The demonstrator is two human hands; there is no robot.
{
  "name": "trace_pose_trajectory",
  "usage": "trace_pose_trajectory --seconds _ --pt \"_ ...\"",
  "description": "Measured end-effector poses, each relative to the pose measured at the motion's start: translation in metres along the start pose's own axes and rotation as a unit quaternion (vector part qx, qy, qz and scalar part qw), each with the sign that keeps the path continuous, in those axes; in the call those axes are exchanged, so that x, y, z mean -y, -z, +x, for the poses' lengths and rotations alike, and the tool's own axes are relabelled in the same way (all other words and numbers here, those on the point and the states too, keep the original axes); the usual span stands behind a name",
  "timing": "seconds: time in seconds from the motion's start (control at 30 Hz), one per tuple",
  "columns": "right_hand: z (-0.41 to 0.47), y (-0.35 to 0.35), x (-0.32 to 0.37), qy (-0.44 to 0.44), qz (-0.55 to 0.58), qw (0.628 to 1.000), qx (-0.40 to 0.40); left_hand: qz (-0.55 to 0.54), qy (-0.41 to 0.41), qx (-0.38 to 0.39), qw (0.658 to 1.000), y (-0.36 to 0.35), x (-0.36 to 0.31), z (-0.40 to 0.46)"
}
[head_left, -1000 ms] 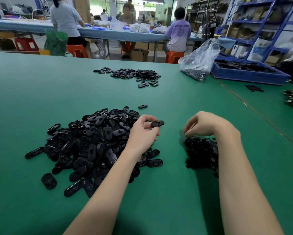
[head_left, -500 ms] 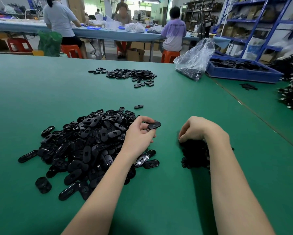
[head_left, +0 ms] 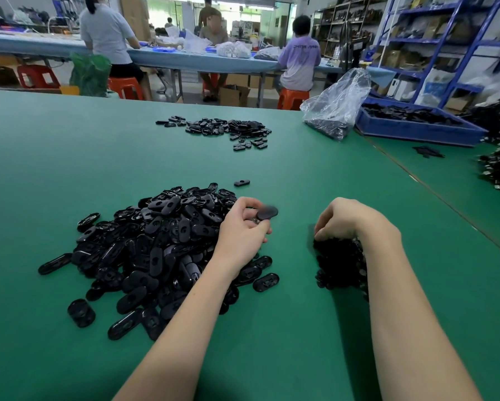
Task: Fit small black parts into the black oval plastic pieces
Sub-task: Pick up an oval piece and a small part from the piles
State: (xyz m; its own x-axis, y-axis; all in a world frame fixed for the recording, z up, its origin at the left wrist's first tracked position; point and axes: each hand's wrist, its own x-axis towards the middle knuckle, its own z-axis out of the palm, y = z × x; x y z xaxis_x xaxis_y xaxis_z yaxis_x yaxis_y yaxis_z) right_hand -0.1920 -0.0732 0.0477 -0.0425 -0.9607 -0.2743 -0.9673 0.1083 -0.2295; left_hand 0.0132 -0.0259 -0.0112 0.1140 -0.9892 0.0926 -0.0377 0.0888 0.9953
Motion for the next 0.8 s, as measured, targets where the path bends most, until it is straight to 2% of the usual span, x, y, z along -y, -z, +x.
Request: trace_pose_trajectory --seconds 0.1,0.17,0.2,0.27,0.33,0.53,0.63,0.8 --pt "-0.002 0.004 -0.001 0.019 0.012 1.000 -0.011 0.008 0.000 -0.005 1.000 0.000 -0.002 0.000" --pt "-0.002 0.008 -0.001 0.070 0.080 0.994 -0.023 0.017 0.002 -0.011 1.000 -0.001 -0.003 -0.001" --pt "-0.004 0.010 0.002 0.107 0.154 0.982 -0.023 0.017 0.004 -0.015 1.000 -0.001 -0.003 -0.001" --pt "-0.009 0.009 0.013 0.162 0.324 0.932 -0.007 0.007 0.009 -0.021 1.000 -0.002 -0.002 0.000" --pt "-0.010 0.003 0.025 0.183 0.416 0.891 0.005 -0.015 0.016 -0.022 1.000 -0.003 -0.002 0.001" --pt "-0.005 -0.018 0.042 0.201 0.421 0.884 -0.006 -0.119 0.036 -0.038 0.992 -0.001 -0.006 0.007" --pt "-0.004 -0.020 0.044 0.207 0.447 0.870 -0.012 -0.123 0.037 -0.041 0.991 -0.001 -0.005 0.008" --pt "-0.004 -0.024 0.047 0.195 0.457 0.868 0.009 -0.136 0.034 -0.040 0.989 0.001 -0.003 0.009"
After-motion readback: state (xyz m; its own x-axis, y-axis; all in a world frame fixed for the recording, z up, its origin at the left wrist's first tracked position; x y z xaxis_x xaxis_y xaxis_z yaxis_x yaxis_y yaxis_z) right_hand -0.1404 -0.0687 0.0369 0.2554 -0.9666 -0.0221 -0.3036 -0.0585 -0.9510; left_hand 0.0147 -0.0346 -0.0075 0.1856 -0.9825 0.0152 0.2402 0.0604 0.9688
